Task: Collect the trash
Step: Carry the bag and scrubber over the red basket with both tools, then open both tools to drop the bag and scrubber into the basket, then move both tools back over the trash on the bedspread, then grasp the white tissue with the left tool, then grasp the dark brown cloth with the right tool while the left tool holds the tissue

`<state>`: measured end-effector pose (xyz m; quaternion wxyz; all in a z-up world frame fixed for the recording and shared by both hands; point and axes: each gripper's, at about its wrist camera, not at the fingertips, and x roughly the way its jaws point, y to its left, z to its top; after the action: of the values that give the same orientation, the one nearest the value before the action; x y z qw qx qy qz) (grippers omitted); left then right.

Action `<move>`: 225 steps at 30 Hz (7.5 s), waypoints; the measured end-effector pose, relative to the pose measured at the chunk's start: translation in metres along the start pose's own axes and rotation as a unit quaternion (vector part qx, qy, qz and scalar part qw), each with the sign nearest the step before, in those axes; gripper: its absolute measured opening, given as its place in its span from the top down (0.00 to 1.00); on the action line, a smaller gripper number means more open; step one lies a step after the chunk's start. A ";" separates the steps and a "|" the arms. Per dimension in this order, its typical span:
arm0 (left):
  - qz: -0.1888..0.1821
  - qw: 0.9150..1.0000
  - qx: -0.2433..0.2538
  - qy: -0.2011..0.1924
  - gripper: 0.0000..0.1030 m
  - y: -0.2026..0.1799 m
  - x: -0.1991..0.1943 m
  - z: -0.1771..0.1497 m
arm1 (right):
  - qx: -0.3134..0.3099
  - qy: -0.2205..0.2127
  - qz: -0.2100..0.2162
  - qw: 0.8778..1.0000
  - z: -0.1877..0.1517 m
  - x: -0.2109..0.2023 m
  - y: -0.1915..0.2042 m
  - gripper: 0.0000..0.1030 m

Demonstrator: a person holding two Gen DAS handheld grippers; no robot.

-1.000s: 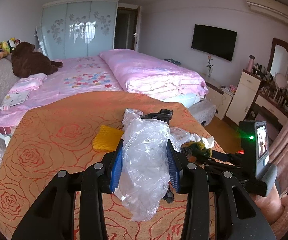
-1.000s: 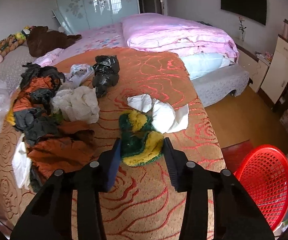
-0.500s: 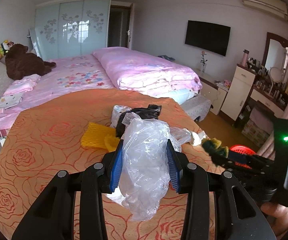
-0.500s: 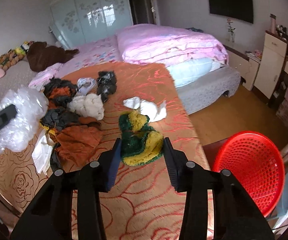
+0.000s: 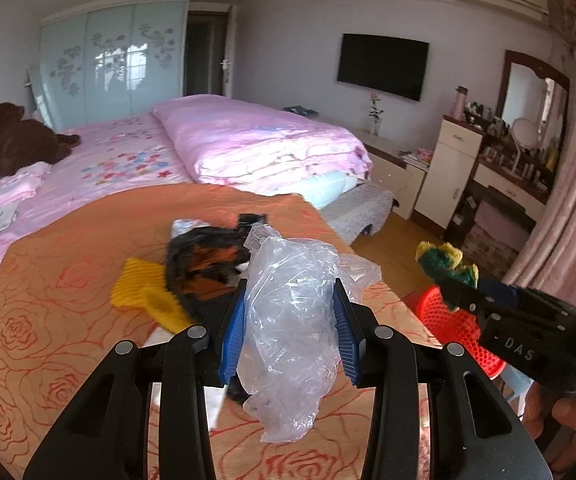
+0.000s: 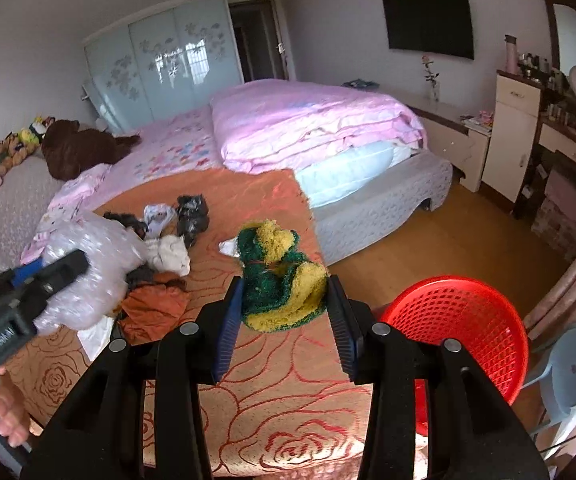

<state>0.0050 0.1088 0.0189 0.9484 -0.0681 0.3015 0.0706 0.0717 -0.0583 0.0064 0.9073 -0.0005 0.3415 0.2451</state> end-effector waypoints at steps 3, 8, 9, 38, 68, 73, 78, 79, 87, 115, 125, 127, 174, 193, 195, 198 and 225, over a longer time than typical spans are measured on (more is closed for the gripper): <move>-0.009 1.000 0.010 0.002 0.63 -0.011 0.003 0.001 | 0.003 -0.008 -0.008 1.000 0.004 -0.007 -0.008 0.61; -0.026 0.999 0.024 0.008 0.63 -0.027 0.011 0.005 | 0.013 -0.014 -0.022 1.000 0.006 -0.018 -0.023 0.61; -0.030 0.999 0.027 0.010 0.63 -0.030 0.013 0.006 | 0.016 -0.015 -0.026 0.999 0.006 -0.020 -0.026 0.61; -0.178 0.969 0.133 0.106 0.63 -0.176 0.101 0.003 | 0.103 0.020 -0.147 0.984 -0.037 -0.027 -0.149 0.60; -0.186 0.964 0.128 0.137 0.31 -0.182 0.128 -0.023 | 0.148 0.080 -0.161 0.973 -0.066 0.006 -0.179 0.42; -0.168 0.971 0.126 0.119 0.28 -0.174 0.118 -0.022 | 0.143 0.073 -0.165 0.973 -0.064 0.004 -0.176 0.41; -0.151 0.975 0.123 0.107 0.27 -0.165 0.110 -0.023 | 0.141 0.060 -0.172 0.973 -0.063 -0.001 -0.173 0.34; -0.149 0.976 0.121 0.105 0.27 -0.164 0.108 -0.022 | 0.140 0.059 -0.173 0.973 -0.063 -0.002 -0.173 0.34; -0.121 0.982 0.114 0.089 0.26 -0.146 0.093 -0.023 | 0.120 0.046 -0.171 0.977 -0.059 -0.004 -0.158 0.33; 0.070 0.996 -0.036 0.049 0.26 0.046 0.031 -0.009 | 0.019 0.026 -0.082 0.996 -0.034 0.003 -0.049 0.24; 0.096 0.989 -0.079 0.083 0.26 0.105 0.027 -0.038 | 0.002 0.032 -0.029 0.999 -0.026 0.018 -0.008 0.24; 0.084 0.989 -0.074 0.093 0.26 0.105 0.031 -0.044 | 0.000 0.035 -0.026 0.999 -0.028 0.020 -0.007 0.24; 0.036 0.992 -0.085 0.087 0.64 0.123 0.020 -0.059 | -0.108 0.096 0.106 0.984 -0.020 0.102 0.116 0.42; 0.003 0.990 -0.062 0.128 0.44 0.109 0.042 -0.075 | -0.089 0.095 0.087 0.988 -0.025 0.078 0.073 0.79; 0.008 0.990 -0.057 0.128 0.51 0.107 0.044 -0.076 | -0.083 0.096 0.085 0.988 -0.026 0.077 0.068 0.79; 0.010 0.991 -0.044 0.128 0.69 0.104 0.045 -0.078 | -0.077 0.098 0.084 0.989 -0.027 0.076 0.064 0.79; 0.001 0.998 -0.060 0.022 0.91 0.096 -0.029 -0.026 | -0.063 0.052 0.084 0.993 -0.009 0.040 0.047 0.79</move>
<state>-0.0497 0.1959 0.0060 0.9358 -0.1259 0.3174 0.0875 0.0707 -0.0006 -0.0174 0.8628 -0.0417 0.3711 0.3407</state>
